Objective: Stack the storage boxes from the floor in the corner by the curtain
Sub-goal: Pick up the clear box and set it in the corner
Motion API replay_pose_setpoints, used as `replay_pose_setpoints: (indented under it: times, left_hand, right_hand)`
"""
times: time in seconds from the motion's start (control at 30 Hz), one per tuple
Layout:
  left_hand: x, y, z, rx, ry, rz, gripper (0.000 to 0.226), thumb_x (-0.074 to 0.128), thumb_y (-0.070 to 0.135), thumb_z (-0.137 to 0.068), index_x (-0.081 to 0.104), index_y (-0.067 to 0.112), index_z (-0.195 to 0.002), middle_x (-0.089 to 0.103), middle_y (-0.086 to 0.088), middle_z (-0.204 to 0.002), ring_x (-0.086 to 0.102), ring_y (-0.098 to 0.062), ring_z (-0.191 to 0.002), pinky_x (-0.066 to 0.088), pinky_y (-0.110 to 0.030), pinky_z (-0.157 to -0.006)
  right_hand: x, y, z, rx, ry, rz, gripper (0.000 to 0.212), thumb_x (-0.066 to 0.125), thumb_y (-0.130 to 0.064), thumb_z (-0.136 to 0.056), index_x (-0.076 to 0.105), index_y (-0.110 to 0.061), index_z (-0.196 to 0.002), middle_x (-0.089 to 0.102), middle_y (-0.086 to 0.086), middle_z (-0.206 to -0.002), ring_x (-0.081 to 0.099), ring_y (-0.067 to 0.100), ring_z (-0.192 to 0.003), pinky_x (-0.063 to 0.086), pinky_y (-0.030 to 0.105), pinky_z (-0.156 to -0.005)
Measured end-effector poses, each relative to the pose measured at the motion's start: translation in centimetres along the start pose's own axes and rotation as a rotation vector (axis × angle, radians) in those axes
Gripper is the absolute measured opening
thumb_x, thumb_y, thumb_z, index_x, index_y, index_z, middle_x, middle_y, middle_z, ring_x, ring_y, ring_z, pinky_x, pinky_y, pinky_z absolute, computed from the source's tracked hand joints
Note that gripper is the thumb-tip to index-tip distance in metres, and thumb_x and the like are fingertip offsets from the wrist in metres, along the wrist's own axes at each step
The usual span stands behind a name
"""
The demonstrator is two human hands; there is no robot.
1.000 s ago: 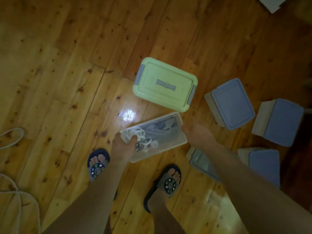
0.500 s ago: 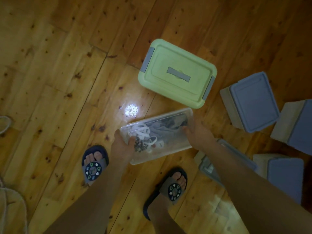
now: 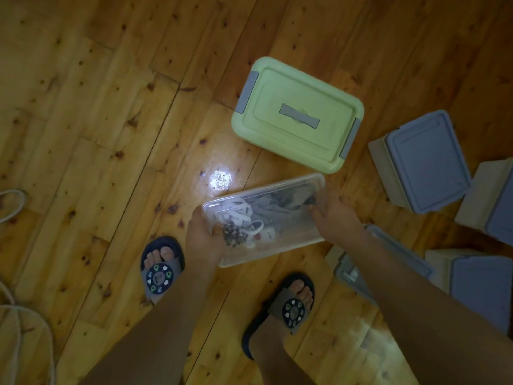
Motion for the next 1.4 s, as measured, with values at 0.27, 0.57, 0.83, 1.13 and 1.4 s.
replay_pose_setpoints:
  times: [0.27,0.57,0.83,1.13,1.4]
  left_hand:
    - [-2.7,3.1,2.1,0.078,0.04,-0.017,0.065,0.056,0.019,-0.097,0.023,0.024,-0.153,0.045,-0.011,-0.145,0.042,-0.028,-0.134,0.041,-0.05,-0.107]
    - [-8.4,11.1,7.6,0.165,0.139,0.015,0.052,0.063,0.023,-0.093,0.038,0.02,-0.139,0.059,-0.005,-0.108,0.059,-0.025,-0.103,0.05,-0.042,-0.09]
    - [-13.4,19.5,12.7,0.269,0.182,0.001,0.048,0.063,0.025,-0.093,0.045,0.022,-0.137,0.053,0.017,-0.099,0.055,-0.011,-0.093,0.044,-0.027,-0.08]
    - [-18.1,30.2,17.8,0.461,0.189,-0.014,0.043,0.063,0.027,-0.091,0.055,0.027,-0.132,0.059,0.015,-0.098,0.059,-0.011,-0.092,0.045,-0.027,-0.077]
    - [-22.2,40.0,23.5,0.619,0.214,-0.037,0.034,0.067,0.028,-0.088,0.055,0.027,-0.12,0.06,0.014,-0.1,0.058,-0.012,-0.094,0.045,-0.029,-0.079]
  right_hand:
    - [-2.4,-0.6,3.3,-0.058,0.026,-0.121,0.073,0.051,-0.037,-0.099,0.011,-0.017,-0.157,0.047,0.025,-0.138,0.053,0.042,-0.118,0.044,0.042,-0.09]
    - [-10.7,-2.5,9.6,-0.078,0.123,-0.133,0.078,0.05,-0.042,-0.096,0.003,-0.031,-0.157,0.054,0.024,-0.127,0.061,0.039,-0.099,0.047,0.037,-0.075]
    - [-19.4,-4.6,16.0,-0.072,0.206,-0.138,0.074,0.048,-0.047,-0.096,0.004,-0.034,-0.154,0.049,0.022,-0.136,0.058,0.042,-0.109,0.048,0.046,-0.086]
    - [-30.7,-6.7,22.6,-0.117,0.38,-0.131,0.068,0.045,-0.052,-0.096,0.008,-0.035,-0.15,0.056,0.018,-0.123,0.061,0.038,-0.098,0.046,0.037,-0.07]
    - [-39.3,-7.6,29.4,-0.096,0.543,-0.177,0.065,0.043,-0.058,-0.096,0.01,-0.038,-0.147,0.053,0.008,-0.118,0.054,0.022,-0.089,0.043,0.033,-0.067]
Point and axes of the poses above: each hand's wrist, its own z-axis away from the middle knuckle, its own x-axis out of the palm, y = z × x, the point moved 5 cm from there along -z, towards the middle knuckle
